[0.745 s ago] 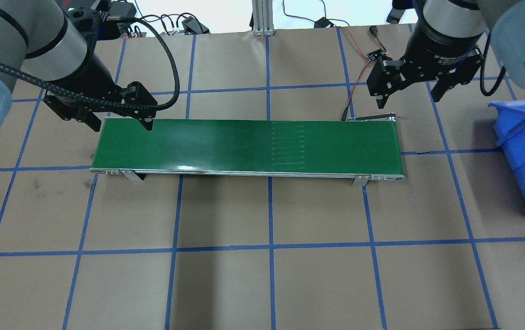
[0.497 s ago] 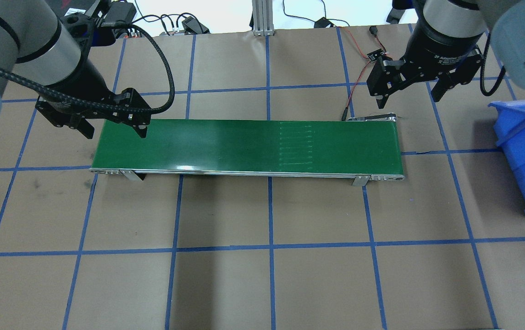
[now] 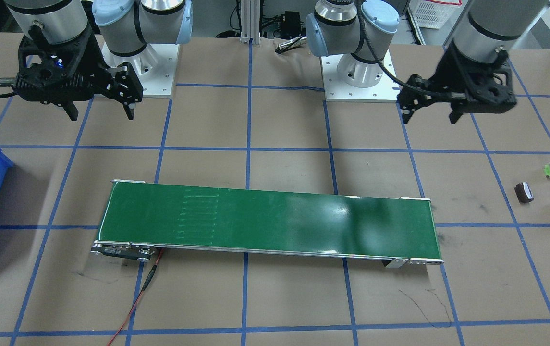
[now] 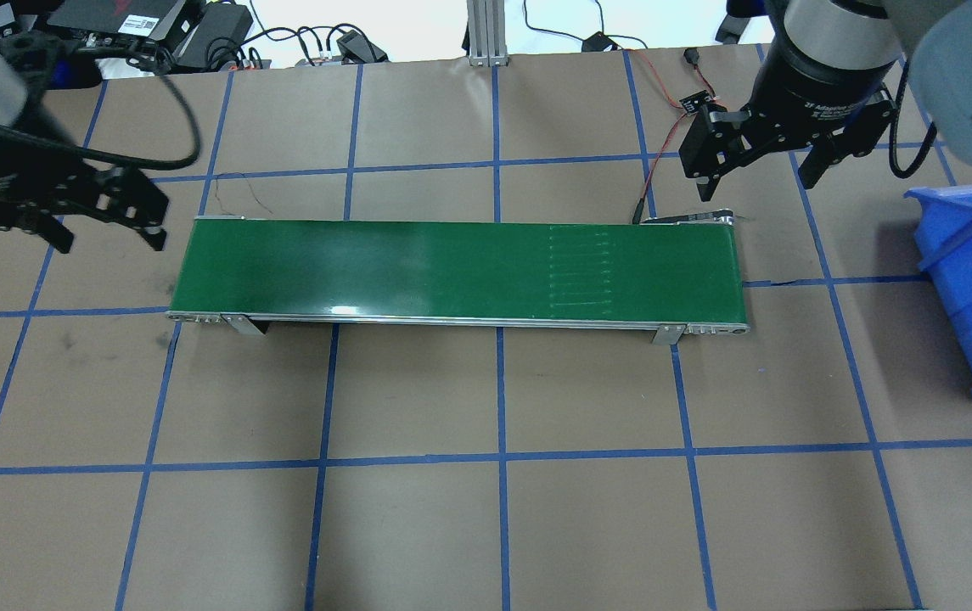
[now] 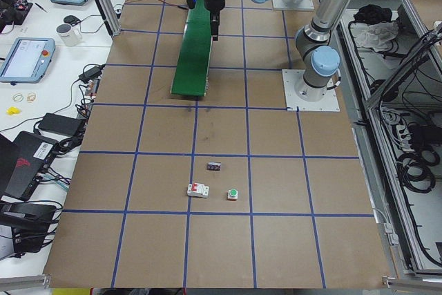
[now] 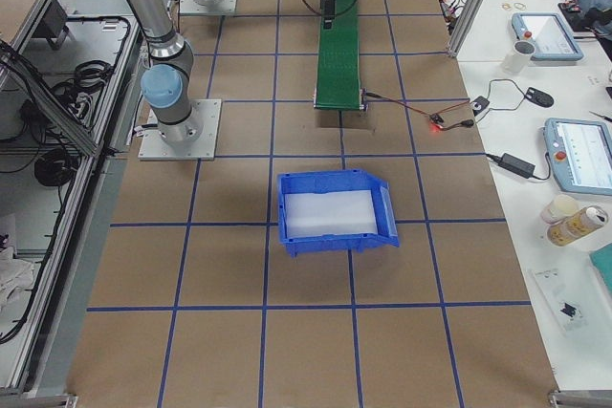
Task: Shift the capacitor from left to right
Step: 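Move the left gripper outward over the brown capacitor beside the conveyor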
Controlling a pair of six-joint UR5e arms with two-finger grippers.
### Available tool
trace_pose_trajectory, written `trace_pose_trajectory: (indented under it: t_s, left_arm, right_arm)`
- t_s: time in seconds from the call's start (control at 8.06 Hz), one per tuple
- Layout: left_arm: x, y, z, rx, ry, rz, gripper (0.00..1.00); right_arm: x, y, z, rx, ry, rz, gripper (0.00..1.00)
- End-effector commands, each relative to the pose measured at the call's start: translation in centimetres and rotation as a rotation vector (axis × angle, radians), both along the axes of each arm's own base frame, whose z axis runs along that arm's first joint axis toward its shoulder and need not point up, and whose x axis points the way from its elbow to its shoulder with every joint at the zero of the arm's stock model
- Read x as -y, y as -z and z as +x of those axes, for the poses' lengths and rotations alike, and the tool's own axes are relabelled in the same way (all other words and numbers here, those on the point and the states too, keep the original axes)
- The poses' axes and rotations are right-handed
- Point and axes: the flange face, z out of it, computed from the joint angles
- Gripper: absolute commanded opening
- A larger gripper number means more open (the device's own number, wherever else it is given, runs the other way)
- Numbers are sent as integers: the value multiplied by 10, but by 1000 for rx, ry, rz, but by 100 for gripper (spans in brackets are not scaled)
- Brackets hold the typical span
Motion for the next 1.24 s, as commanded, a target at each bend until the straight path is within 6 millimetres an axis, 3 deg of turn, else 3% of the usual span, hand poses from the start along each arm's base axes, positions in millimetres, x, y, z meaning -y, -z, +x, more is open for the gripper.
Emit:
trace_pose_trajectory:
  t_s: [0.0, 0.12, 0.25, 0.37, 0.62, 0.87, 1.12]
  left_arm:
    - [10, 39, 183, -22, 8, 29, 100]
    - [5, 65, 233, -61, 0, 60, 100]
    - [5, 85, 269, -69, 30, 62, 100]
    - [16, 99, 292, -27, 52, 16, 100]
    - [32, 137, 315, 21, 61, 49, 100]
    - [23, 181, 351, 6, 3, 140, 100]
    - [28, 218, 370, -3, -6, 151, 100]
  right_arm:
    - [0, 0, 0, 0, 0, -1, 100]
    - [0, 0, 0, 0, -1, 0, 100]
    - [0, 0, 0, 0, 0, 1, 100]
    - [0, 0, 0, 0, 0, -1, 100]
    - [0, 0, 0, 0, 0, 1, 100]
    - [0, 0, 0, 0, 0, -1, 100]
    - [0, 0, 0, 0, 0, -1, 100]
